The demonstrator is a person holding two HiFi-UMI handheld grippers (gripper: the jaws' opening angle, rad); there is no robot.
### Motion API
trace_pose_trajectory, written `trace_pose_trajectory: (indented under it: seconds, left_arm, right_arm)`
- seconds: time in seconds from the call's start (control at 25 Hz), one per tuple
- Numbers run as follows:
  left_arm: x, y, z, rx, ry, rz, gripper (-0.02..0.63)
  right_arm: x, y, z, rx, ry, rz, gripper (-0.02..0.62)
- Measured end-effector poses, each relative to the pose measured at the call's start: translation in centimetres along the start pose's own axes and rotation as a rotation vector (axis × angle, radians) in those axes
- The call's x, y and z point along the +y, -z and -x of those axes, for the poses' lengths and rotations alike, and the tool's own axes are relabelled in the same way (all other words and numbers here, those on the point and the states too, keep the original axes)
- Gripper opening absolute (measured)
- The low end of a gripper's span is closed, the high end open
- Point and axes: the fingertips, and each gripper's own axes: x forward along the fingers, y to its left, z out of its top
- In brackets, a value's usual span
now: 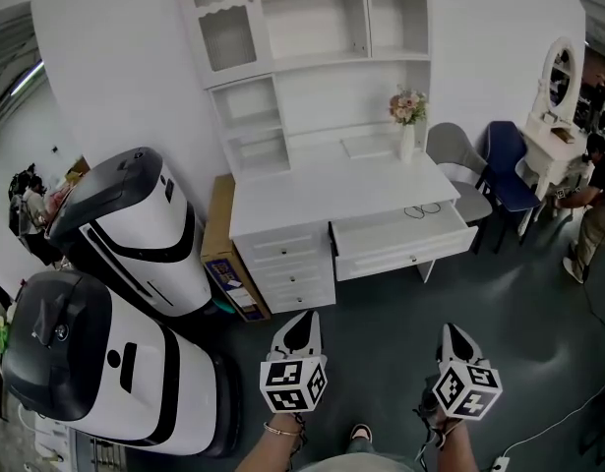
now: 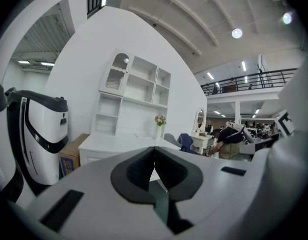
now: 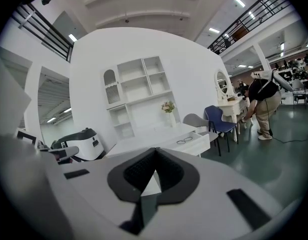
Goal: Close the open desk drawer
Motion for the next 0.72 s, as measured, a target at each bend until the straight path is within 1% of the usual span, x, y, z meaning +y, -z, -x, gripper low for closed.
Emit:
trace_pose_trajectory:
  seconds: [0.2,0.44,0.72]
  left_arm:
    - [-1.0,-0.9,-3.2,-0.009,-0.005,-0.025,0.02]
    - [-2.1,-1.0,-6.4,-0.003,-0.011,-0.044,0.02]
    - [-2.4,-0.3,-10.0,0.028,-0.01,-0.042,0.02]
  right_arm:
    - [-2.7,-1.0,-2.6,0.001,0.004,-0.021,0.006]
    - [-4.6,-1.9,-5.3,0.016,-0.031,-0.041,0.006]
    - [-6.9,-2.0,-7.9,0.039,0.001,-0.038,0.006]
